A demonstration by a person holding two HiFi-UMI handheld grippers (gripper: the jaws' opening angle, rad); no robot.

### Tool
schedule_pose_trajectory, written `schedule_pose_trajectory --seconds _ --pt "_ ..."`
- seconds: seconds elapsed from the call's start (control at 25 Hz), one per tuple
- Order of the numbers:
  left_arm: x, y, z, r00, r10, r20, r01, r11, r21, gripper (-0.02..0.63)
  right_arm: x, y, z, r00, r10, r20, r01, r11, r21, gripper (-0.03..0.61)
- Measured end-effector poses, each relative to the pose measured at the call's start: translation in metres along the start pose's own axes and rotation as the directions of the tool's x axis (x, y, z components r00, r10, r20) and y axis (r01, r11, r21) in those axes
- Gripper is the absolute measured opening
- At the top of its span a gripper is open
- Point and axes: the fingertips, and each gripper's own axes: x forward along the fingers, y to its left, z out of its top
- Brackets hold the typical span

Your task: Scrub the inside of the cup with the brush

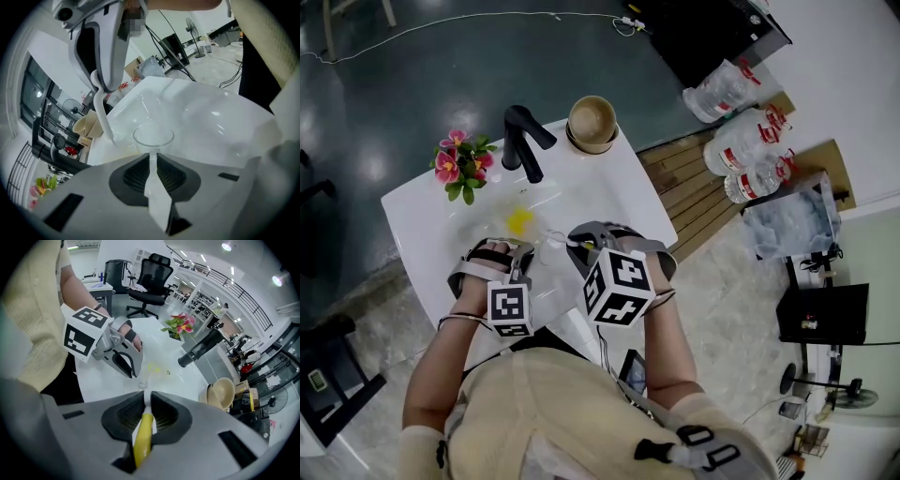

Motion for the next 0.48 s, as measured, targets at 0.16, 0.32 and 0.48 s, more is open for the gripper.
schedule_pose_trajectory --seconds 0.16,0.32,0.48 --pt "-0.001 -0.001 -0.001 1.000 -0.002 -0.001 0.002 1.000 0.003 0.055 0.003 -0.006 -0.008 0.999 -0.015 -0.042 0.014 1.000 -0.005 0.049" --pt "-0.002 -0.001 -0.003 1.000 -0.002 -0.006 0.002 1.000 -0.007 0.055 0.002 -0.015 -0.025 0.994 -0.033 -0.101 0.035 0.999 0.016 0.049" --pt "-0.001 -0.003 -0.005 1.000 -0.003 -0.011 0.003 1.000 -0.024 0.055 0.003 -0.015 -0.040 0.989 -0.032 -0.143 0.037 0.999 0.032 0.049"
